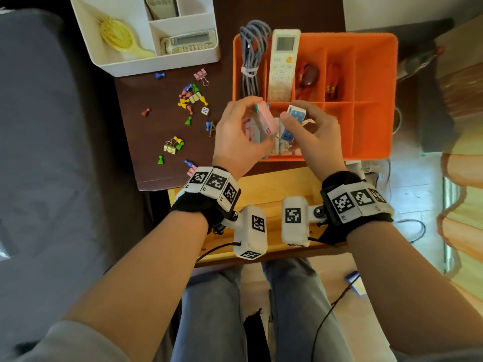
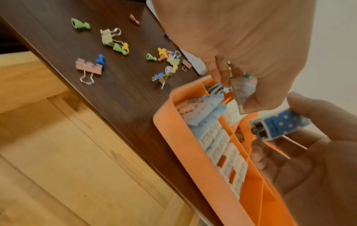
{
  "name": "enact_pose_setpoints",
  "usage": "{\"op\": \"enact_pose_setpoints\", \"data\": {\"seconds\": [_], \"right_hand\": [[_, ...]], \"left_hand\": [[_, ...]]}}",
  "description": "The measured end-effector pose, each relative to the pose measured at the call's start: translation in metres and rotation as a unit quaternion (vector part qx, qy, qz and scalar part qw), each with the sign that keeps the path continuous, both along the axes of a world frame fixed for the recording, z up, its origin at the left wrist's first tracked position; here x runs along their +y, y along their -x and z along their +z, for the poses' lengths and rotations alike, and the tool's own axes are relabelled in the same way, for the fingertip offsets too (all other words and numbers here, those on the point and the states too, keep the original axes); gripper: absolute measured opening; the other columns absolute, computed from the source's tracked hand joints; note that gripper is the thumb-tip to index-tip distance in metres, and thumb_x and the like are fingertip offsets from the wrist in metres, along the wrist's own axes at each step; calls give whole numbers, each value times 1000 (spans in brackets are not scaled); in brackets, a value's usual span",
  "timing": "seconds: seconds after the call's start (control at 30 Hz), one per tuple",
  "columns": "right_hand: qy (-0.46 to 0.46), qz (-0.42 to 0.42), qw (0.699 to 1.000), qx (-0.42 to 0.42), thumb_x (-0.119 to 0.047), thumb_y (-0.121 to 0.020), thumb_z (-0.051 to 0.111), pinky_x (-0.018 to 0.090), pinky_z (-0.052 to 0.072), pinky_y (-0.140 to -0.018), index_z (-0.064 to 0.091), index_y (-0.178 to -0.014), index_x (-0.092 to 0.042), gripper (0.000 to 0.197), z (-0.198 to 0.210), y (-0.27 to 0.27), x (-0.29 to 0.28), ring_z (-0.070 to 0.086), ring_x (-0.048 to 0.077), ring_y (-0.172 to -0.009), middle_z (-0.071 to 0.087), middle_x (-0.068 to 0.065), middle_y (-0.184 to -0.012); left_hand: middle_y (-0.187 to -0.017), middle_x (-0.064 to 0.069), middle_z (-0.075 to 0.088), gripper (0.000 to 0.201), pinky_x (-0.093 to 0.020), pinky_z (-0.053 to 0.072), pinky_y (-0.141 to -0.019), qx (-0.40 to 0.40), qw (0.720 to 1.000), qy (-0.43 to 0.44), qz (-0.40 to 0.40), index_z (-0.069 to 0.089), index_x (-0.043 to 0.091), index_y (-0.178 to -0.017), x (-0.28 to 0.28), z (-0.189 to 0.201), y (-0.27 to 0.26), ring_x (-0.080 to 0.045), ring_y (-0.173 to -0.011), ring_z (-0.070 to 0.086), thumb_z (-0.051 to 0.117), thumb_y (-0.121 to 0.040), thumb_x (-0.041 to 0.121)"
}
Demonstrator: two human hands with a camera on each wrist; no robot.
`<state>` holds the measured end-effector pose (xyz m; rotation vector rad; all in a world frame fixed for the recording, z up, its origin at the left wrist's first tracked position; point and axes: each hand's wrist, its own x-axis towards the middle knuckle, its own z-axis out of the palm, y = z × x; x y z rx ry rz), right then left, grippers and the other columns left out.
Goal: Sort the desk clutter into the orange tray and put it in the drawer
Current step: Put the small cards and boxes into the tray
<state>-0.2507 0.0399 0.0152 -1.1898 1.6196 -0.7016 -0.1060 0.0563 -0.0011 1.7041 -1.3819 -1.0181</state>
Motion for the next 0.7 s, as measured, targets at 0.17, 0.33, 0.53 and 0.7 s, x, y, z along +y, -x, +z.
{"op": "enact_pose_setpoints", "data": {"seconds": [0.17,0.33,0.53,0.7], "right_hand": [[12,-12,997,75,-36,-80,66,35,50,-91,57,-127,-14,52,-6,52,0,60,16,-100,66,7,-113],[-7,69,985,159,-33,-84,68,30,48,-90,49,-134,-13,57,-17,101,-9,58,21,-103,63,10,-119],[-14,214,948,235,-27,-84,67,30,44,-72,47,-121,-15,43,-21,126,-19,63,28,-91,64,8,-114],[-1,273,924,267,-33,-81,69,36,50,-74,50,-113,-18,40,-28,135,-19,63,26,-88,66,5,-104]], "left_hand": [[-111,-4,60,58,-31,45,-95,5,998,-52,-46,54,12,-115,-2,0,48,-18,-107,56,74,-61,14],[-111,-4,59,54,-27,41,-91,-37,992,-81,-89,54,19,-114,-11,-5,90,-18,-107,49,76,-65,14],[-122,-4,50,53,-36,38,-102,-89,986,-92,-106,55,23,-117,-19,-20,118,-18,-120,42,75,-68,18],[-140,3,43,52,-43,23,-103,-185,970,-78,-139,53,24,-119,-20,-31,123,-21,-141,15,74,-72,24]]}}
